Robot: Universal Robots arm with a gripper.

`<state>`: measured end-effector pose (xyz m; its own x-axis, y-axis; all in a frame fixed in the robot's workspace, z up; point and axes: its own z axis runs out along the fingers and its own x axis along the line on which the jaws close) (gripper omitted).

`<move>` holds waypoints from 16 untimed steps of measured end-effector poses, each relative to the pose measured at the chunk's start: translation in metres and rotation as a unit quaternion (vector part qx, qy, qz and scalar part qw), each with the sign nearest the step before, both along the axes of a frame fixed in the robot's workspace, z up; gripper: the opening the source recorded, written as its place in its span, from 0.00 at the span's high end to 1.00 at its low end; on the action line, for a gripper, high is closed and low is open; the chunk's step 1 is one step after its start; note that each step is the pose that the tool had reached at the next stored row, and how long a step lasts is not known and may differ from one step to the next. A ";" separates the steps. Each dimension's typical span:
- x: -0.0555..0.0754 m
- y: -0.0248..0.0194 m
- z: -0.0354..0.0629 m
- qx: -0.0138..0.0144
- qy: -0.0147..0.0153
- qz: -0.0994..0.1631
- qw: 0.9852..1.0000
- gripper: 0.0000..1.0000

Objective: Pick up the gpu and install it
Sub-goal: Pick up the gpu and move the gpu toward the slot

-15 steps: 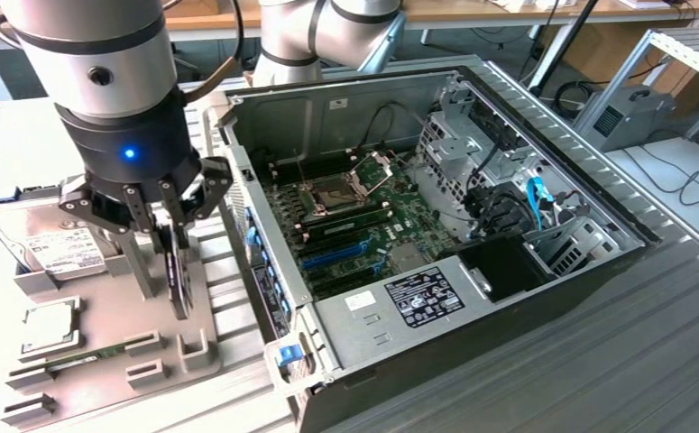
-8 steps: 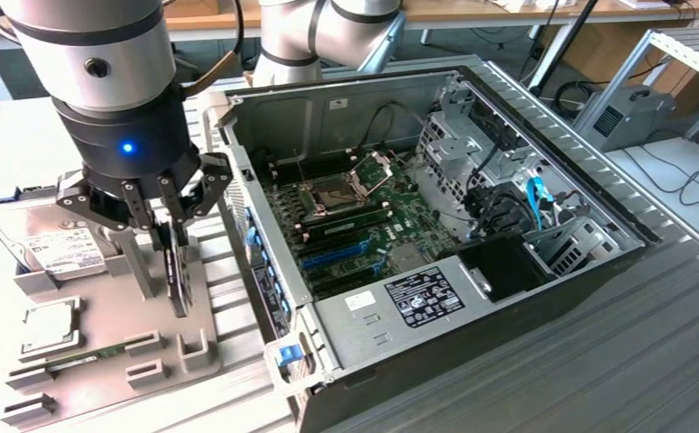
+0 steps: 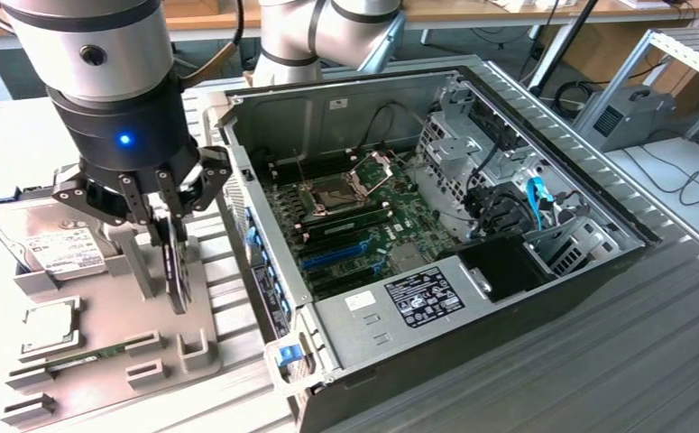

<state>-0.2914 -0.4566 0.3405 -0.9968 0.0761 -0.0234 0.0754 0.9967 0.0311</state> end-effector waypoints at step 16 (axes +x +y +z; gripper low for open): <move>0.000 0.0000 0.0135 0.000 0.000 0.000 1.000 0.74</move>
